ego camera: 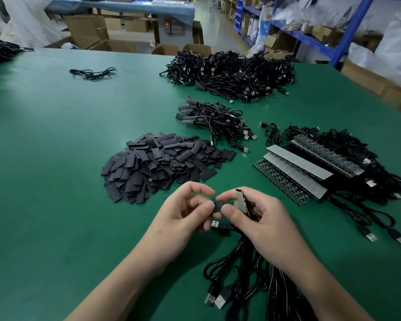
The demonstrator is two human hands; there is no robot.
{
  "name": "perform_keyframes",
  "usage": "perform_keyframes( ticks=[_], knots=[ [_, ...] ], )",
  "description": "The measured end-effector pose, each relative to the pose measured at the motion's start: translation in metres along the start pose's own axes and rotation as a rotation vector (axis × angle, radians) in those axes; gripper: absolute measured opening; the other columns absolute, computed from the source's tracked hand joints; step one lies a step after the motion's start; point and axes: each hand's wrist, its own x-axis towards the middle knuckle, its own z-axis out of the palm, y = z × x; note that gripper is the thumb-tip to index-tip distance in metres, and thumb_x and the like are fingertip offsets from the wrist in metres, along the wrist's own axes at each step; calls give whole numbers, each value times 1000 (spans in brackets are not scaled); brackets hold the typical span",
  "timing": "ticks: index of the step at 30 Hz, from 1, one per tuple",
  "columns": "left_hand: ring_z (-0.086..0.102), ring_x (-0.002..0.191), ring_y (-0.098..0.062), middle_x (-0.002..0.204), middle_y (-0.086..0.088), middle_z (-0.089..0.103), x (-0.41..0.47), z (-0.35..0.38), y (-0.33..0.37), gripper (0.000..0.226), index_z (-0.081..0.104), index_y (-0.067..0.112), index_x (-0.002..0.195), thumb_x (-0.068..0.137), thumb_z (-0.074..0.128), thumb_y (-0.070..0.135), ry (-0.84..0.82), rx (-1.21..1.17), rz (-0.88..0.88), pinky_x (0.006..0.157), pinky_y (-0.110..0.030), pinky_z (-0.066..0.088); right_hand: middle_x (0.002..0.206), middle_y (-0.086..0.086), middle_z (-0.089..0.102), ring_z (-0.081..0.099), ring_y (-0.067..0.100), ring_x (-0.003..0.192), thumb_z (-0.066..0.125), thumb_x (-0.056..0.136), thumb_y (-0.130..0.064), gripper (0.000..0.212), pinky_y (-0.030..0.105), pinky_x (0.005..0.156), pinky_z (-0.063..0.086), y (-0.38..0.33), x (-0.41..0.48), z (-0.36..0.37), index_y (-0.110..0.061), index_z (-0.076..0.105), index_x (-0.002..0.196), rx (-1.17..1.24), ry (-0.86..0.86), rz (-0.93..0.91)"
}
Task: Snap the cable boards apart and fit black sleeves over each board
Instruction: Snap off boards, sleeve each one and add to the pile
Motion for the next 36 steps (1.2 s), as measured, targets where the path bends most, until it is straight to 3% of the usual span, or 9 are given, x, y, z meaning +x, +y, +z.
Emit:
perform_keyframes(
  ticks=[2,4,8,10,12,14,19,24,36],
  knots=[
    [54,63,-10,68,-1,61,-1,0,2,15,55,4,109,98,59,12,-15,-1,-2,64,-18,45,84,-4,79,76,14,86,72,90,-39,16,27,83,57,1,1,-1,-37,73,106,-2,-8,-2],
    [53,61,-10,66,3,60,-1,0,3,22,53,3,106,94,62,20,-25,-22,-7,62,-19,44,73,0,71,72,21,77,73,84,-48,24,40,80,56,3,1,-2,-39,74,106,-17,-14,-3],
    [53,62,-10,68,6,61,-3,-1,1,17,54,4,104,99,63,17,-54,-48,-2,64,-19,46,64,1,49,48,16,61,76,78,-52,26,32,62,42,4,0,-1,-38,76,100,5,2,-27],
    [58,68,-11,75,5,66,-3,-2,0,14,58,6,106,97,64,15,-50,-23,12,68,-20,49,61,-3,55,52,16,60,76,77,-55,27,31,61,45,4,0,-1,-39,77,99,12,22,-29],
    [63,76,-12,86,5,71,-3,-3,-1,17,65,12,108,92,71,16,-18,91,58,74,-23,52,59,-11,59,55,3,59,76,77,-57,27,17,61,45,3,0,-1,-39,77,97,33,52,-36],
    [66,81,-12,92,9,74,-2,-4,-1,23,71,20,107,85,79,20,35,275,128,77,-24,54,60,-13,62,58,-1,60,77,76,-56,27,12,63,46,3,0,-2,-38,78,96,53,62,-34],
    [73,88,-16,95,13,78,-3,-8,-1,25,77,32,104,80,82,27,117,397,183,80,-32,57,58,-13,59,50,6,58,77,74,-58,32,20,61,42,5,2,-4,-38,78,99,78,35,17],
    [72,96,-13,100,16,78,0,-10,1,24,79,34,106,82,81,30,126,409,224,83,-25,55,53,-7,53,45,12,54,71,81,-53,25,27,58,40,8,2,-6,-31,77,93,124,56,72],
    [71,95,-16,101,12,77,-2,-8,-2,20,79,33,103,83,80,34,104,413,238,83,-34,55,51,-4,49,43,10,52,73,87,-32,9,18,58,40,7,3,-6,-26,75,80,248,-23,99]
  ],
)
